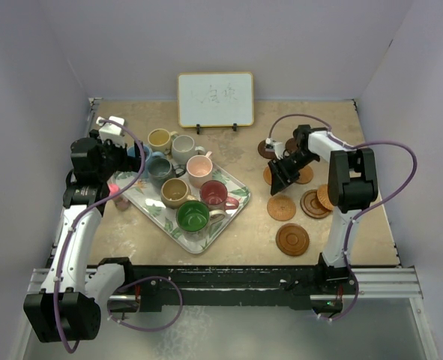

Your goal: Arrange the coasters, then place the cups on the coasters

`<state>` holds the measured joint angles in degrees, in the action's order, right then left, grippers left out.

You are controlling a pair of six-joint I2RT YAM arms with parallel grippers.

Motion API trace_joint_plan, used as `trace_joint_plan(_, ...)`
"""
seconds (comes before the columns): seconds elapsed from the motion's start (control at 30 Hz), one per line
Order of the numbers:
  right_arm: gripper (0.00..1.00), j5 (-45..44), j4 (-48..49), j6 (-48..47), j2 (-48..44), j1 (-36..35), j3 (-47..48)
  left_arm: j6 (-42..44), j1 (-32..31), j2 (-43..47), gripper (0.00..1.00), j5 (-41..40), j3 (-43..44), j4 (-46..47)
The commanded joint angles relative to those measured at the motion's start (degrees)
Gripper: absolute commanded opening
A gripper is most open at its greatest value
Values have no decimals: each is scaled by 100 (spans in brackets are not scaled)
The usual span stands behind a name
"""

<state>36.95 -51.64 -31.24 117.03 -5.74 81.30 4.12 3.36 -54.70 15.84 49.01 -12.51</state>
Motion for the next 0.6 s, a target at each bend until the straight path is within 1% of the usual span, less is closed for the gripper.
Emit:
trace_joint_plan(0.0, 61, -24, -130, 135, -339, -2, 357, 35, 43, 130, 98, 44, 55, 329)
trace_joint_plan(0.2, 63, -123, -266, 41, -742, -3, 368, 7, 43, 150, 98, 60, 71, 328)
trace_joint_plan(0.43, 62, -517, -269, -442, -1425, -15, -684, -12, 47, 165, 98, 73, 58, 315)
trace_joint_plan(0.57, 60, -660, -48, -452, -1603, -103, -1212, -23, 43, 139, 99, 94, 53, 345)
